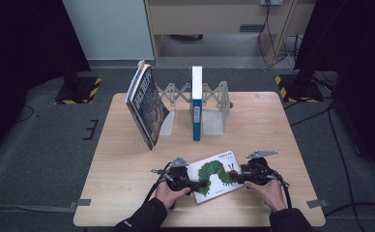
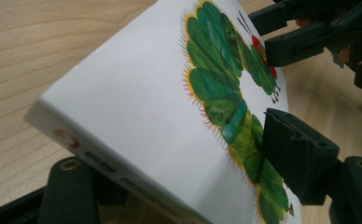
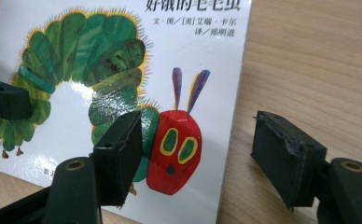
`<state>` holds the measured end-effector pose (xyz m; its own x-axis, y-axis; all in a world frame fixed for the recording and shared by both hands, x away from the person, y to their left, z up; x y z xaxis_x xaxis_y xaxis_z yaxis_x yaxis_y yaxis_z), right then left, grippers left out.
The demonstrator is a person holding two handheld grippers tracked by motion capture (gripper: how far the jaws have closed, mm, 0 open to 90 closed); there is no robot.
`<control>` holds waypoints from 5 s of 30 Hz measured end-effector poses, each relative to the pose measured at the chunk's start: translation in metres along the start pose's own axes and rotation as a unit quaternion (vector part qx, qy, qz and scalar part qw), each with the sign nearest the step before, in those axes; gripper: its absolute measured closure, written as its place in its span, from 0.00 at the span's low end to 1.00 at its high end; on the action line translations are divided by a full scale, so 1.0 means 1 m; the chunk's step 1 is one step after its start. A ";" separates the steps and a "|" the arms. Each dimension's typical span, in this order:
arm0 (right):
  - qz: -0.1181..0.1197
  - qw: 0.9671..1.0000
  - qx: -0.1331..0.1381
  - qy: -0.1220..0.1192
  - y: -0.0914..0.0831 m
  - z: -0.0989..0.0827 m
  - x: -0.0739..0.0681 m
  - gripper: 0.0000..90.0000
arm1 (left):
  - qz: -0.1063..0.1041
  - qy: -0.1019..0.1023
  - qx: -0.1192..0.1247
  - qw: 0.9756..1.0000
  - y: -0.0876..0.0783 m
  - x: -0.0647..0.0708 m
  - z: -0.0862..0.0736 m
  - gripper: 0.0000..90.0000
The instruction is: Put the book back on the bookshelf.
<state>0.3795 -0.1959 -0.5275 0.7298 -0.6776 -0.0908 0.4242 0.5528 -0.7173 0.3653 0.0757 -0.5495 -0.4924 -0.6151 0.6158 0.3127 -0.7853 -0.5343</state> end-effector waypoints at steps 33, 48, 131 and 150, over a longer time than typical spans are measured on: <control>-0.018 0.995 0.100 -0.010 -0.014 0.011 0.001 0.51 | -0.024 0.047 0.081 0.995 -0.030 0.025 0.031 0.72; -0.023 0.991 0.134 -0.017 -0.019 0.013 0.003 0.49 | -0.014 0.093 0.076 0.993 -0.028 0.025 0.030 0.75; -0.139 0.990 -0.033 -0.003 -0.030 -0.038 0.061 0.17 | 0.026 0.046 0.149 0.987 -0.069 0.057 0.088 0.83; -0.155 0.987 -0.016 -0.026 -0.022 -0.048 0.059 0.05 | 0.073 0.048 0.193 0.977 -0.058 0.059 0.123 0.83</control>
<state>0.3871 -0.2718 -0.5502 0.5943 -0.7856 0.1719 0.6153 0.3066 -0.7262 0.4181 0.0762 -0.4112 -0.4872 -0.7278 0.4827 0.6600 -0.6688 -0.3422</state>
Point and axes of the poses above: each handheld gripper's, and its own axes: y roughly forward along the jaws, z roughly out of its top, x roughly to its right, the point moved 2 cm from there along y, roughly forward along the jaws, and after that the axes turned 15 degrees about -y, right-handed, at the moved point
